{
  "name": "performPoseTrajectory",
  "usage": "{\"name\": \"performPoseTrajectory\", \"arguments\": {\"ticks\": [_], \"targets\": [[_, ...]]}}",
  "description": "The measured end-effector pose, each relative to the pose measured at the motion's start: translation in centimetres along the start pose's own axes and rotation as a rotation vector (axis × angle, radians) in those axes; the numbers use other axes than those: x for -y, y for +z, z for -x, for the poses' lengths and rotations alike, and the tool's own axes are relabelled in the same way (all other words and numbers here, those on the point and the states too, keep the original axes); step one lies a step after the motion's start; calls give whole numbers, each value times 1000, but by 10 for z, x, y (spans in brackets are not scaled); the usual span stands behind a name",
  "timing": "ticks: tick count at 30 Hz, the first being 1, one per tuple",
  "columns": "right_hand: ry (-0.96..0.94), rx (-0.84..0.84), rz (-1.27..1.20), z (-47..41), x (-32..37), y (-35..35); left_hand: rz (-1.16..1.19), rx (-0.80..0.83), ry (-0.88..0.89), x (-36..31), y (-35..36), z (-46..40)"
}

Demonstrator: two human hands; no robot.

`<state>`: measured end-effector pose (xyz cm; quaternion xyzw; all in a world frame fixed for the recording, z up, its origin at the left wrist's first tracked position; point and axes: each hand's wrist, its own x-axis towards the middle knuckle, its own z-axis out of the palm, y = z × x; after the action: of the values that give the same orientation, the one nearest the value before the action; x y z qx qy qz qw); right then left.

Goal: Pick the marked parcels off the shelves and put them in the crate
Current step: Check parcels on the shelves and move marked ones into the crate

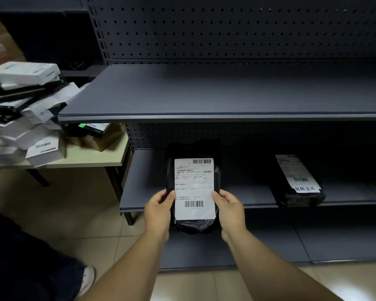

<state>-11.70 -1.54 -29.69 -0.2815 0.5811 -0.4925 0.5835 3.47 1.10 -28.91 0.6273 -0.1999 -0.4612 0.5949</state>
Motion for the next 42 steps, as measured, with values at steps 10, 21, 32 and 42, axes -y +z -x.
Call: {"name": "performPoseTrajectory", "arguments": {"ticks": [10,21,32,42], "targets": [[-13,7,129,-32,4,10,-100,-4,-1,6,6,-37],[93,56,241,-73,-10,25,-196,-34,-34,24,13,-74],[147,81,311,-98,-24,29,-297,-64,-47,36,19,-95],[116,65,411,-101,-20,34,-379,-90,-49,36,21,-97]]}}
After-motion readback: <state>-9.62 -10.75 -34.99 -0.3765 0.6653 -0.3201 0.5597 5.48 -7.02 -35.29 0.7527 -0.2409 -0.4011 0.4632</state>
